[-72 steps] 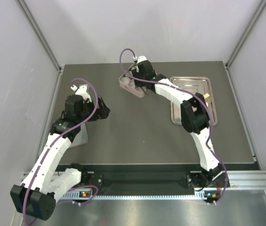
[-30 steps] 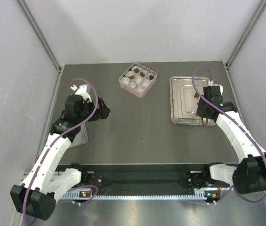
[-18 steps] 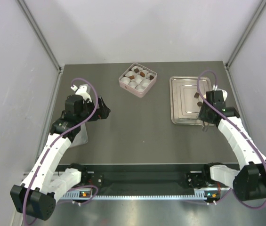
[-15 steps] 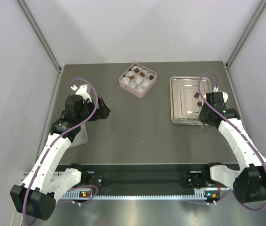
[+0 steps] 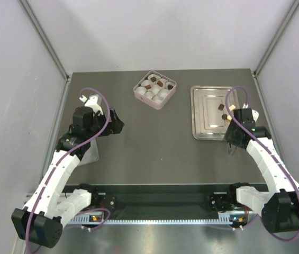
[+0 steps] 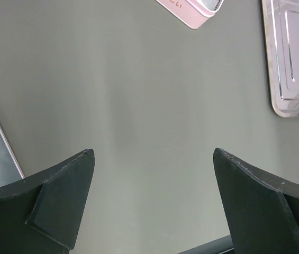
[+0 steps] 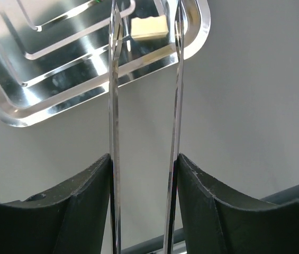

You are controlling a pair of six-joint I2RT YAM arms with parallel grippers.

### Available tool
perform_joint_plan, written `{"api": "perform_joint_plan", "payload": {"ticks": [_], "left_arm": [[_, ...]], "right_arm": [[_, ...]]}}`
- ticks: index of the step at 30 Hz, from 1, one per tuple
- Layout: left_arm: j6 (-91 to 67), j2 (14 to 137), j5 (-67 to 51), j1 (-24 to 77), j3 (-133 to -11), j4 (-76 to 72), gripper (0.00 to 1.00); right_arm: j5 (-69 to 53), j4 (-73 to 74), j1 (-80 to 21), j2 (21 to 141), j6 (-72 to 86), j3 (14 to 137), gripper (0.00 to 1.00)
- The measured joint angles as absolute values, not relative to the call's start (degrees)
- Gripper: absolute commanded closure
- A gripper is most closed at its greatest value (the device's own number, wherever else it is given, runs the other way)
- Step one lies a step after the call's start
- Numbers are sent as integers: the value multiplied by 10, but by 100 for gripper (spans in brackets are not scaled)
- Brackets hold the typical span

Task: Pack the chocolate

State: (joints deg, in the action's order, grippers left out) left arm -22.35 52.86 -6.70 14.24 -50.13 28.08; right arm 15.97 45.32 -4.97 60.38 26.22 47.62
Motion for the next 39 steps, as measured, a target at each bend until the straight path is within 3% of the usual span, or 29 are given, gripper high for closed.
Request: {"api": "perform_joint_plan", "payload": {"ticks": [19,39], "left_arm": [[-223,523,-71,142,-501,280,1],[-223,523,-71,142,-501,280,1]], "right_arm": [[95,445,9,603,255,453,50],[58,441,10,603,232,454,64]]}}
